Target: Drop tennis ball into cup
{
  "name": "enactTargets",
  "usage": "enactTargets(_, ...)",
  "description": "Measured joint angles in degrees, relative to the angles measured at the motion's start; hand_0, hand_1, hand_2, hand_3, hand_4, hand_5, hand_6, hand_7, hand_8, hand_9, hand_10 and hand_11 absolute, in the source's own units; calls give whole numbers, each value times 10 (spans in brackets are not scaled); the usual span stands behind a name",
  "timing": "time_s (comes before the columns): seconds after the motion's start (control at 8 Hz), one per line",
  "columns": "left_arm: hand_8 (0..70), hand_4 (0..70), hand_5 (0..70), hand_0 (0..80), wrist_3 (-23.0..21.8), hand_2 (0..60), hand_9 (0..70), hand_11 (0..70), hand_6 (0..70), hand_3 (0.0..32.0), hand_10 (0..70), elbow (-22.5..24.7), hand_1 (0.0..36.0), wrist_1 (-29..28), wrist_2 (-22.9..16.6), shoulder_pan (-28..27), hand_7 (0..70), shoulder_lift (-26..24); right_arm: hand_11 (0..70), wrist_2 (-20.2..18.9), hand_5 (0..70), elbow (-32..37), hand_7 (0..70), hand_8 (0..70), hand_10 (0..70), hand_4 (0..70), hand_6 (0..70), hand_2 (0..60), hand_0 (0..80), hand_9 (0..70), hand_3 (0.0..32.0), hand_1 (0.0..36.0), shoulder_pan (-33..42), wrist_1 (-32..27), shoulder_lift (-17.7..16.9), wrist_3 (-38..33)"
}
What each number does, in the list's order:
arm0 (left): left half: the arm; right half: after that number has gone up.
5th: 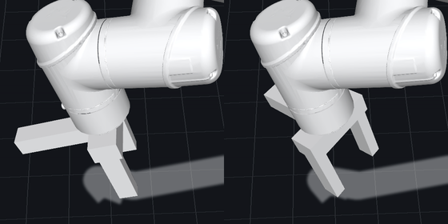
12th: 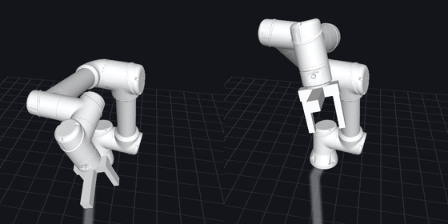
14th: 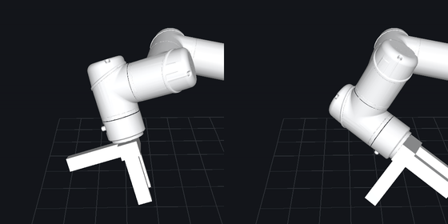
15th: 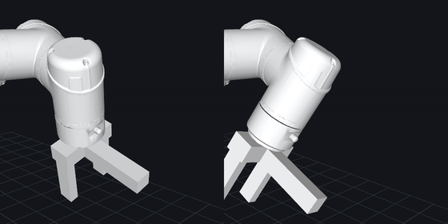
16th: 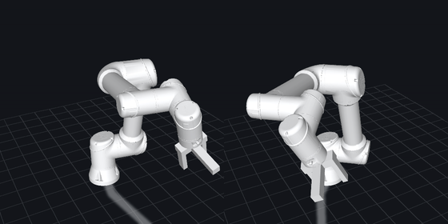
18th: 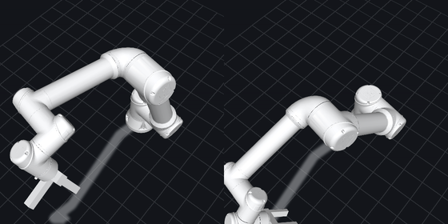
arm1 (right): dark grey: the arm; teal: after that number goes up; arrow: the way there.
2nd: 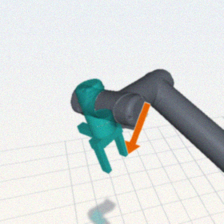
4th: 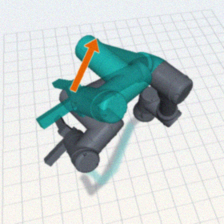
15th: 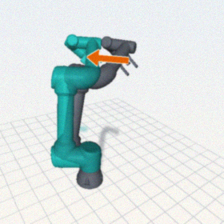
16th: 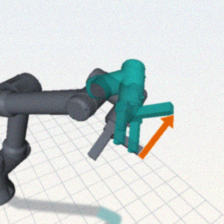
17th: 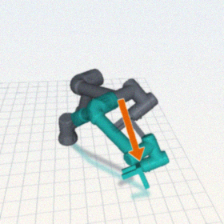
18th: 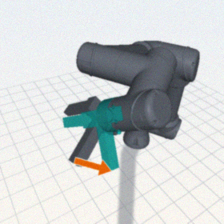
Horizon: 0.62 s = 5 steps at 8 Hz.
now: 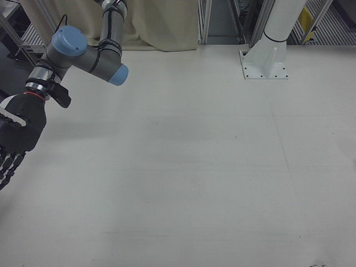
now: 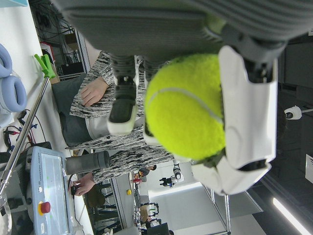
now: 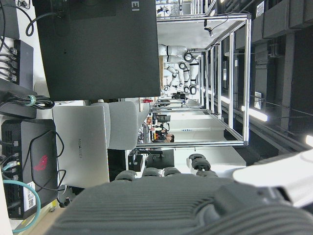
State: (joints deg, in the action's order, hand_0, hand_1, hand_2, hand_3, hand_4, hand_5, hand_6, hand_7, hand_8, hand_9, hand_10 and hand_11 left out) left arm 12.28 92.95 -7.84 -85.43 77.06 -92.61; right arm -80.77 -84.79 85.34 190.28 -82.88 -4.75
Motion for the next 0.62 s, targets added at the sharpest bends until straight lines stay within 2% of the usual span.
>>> enactTargets(0.25,422,144,245,615,1,361,515,700,700,0,481,1,281,-3,0,-3,700,-1,0,0,0,0,0,0,0,0,0,0,0,0,0,0,0,0,0,0)
enactTargets(0.38,431,151,253,599,2,373,518,700,700,0,488,4,265,-6,-1,-13,700,-3,0,0,0,0,0,0,0,0,0,0,0,0,0,0,0,0,0,0)
enactTargets(0.62,429,132,248,578,9,378,519,700,700,0,505,33,255,-3,2,-76,700,-13,0,0,0,0,0,0,0,0,0,0,0,0,0,0,0,0,0,0)
